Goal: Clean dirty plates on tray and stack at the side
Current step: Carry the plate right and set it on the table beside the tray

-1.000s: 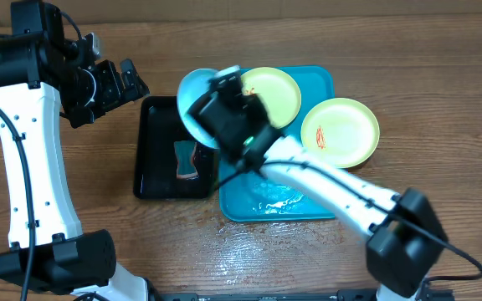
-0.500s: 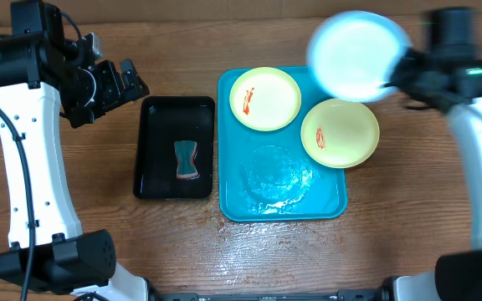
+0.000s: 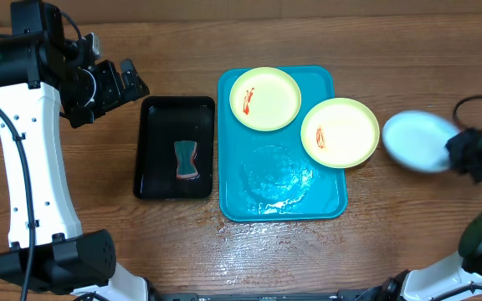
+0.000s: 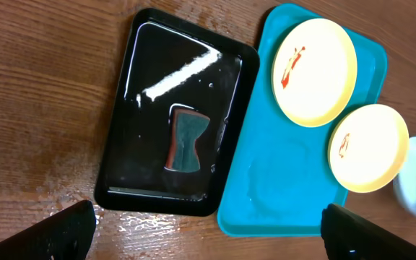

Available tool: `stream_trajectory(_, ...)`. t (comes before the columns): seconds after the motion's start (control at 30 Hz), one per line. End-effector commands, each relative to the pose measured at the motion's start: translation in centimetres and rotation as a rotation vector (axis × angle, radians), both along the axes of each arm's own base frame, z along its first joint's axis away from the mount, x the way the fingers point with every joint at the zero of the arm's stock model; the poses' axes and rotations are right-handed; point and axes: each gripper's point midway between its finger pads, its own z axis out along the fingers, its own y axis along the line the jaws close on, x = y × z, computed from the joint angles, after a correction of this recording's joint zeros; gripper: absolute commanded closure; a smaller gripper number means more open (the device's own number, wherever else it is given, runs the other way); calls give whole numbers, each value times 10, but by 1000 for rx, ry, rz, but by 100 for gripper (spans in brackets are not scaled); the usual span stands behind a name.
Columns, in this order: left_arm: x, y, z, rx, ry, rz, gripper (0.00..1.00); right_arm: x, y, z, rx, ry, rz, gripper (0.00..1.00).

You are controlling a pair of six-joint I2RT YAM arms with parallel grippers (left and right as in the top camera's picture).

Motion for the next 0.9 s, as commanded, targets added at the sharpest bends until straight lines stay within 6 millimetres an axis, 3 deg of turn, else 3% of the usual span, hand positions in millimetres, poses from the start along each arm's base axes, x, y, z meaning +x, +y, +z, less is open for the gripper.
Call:
stream_trajectory(0.0, -1, 0, 12, 18, -44, -20, 0, -10, 22, -18, 43, 29, -2, 96)
stream_trajectory(0.23, -1, 0, 12, 18, -44, -20, 0, -19, 71, -36, 68, 107, 131, 96)
stream_trajectory(0.37, -1, 0, 12, 18, -44, -20, 0, -15, 79, -34, -11, 130, 164, 70)
stream_trajectory(0.4, -1, 0, 12, 18, -44, -20, 0, -12, 74, -30, -51, 126, 150, 65)
stream_trajectory(0.5, -1, 0, 12, 18, -44, -20, 0, 1, 70, -16, -66, 71, 157, 65)
stream_trajectory(0.6, -1, 0, 12, 18, -44, -19, 0, 30, 77, 8, -37, -74, 288, 65)
stream_trajectory(0.7, -1, 0, 12, 18, -44, -20, 0, 67, 120, 41, 105, -344, 575, 62)
stream_trajectory(0.77, -1, 0, 12, 18, -44, -20, 0, 79, 143, 58, 165, -462, 675, 51)
stream_trajectory(0.87, -1, 0, 12, 18, -44, -20, 1, 90, 165, 64, 178, -518, 734, 41)
